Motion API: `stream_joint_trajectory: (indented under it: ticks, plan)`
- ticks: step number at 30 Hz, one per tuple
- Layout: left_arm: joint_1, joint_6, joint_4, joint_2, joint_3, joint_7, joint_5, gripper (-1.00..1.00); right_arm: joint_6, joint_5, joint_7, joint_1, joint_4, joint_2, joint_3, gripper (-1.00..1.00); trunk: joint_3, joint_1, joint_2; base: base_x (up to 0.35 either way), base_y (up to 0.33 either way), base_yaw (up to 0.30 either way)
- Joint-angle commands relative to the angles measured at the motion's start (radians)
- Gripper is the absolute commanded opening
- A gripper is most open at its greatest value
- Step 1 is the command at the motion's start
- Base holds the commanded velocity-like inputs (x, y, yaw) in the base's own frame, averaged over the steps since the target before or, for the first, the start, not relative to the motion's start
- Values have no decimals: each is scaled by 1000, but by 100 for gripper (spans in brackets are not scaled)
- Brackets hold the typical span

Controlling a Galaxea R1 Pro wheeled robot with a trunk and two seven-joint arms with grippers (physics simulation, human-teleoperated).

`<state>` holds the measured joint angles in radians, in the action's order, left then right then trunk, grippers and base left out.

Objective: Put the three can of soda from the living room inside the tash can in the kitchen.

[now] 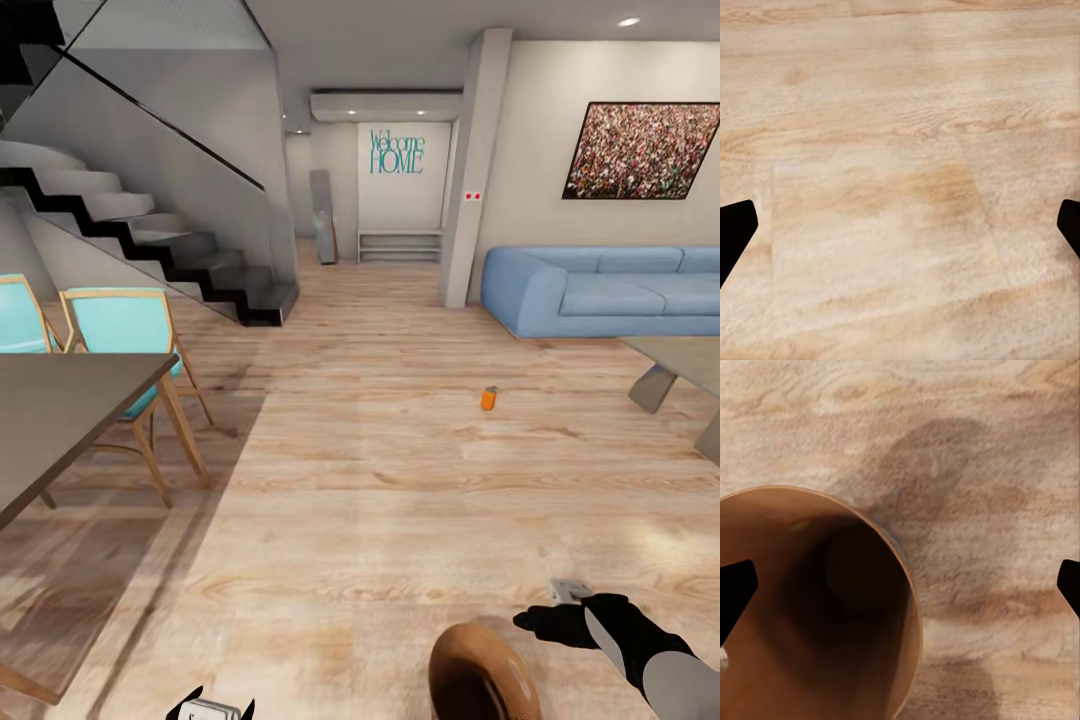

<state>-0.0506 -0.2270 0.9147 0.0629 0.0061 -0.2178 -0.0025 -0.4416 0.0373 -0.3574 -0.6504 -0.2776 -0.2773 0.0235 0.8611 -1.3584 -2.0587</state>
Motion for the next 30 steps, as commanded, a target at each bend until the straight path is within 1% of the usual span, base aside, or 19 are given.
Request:
stream_joint_trajectory:
  ticks: [1, 7, 18, 30]
  plan:
    - [0, 0, 0, 0, 0, 0, 0, 100, 9, 0, 0, 0, 0, 0, 0, 100, 3, -4, -7, 0, 0, 0]
    - [0, 1, 0, 0, 0, 0, 0, 100, 51, 2, -3, 0, 3, 1, -2, 100, 22, -27, -49, 0, 0, 0]
    - [0, 1, 0, 0, 0, 0, 1, 100, 65, 3, -6, 0, 4, 3, -2, 100, 56, -69, -126, 0, 0, 0]
    - [0, 1, 0, 0, 0, 0, 1, 100, 69, 2, -5, 0, 14, 18, -3, 100, 94, -115, -210, 0, 0, 0]
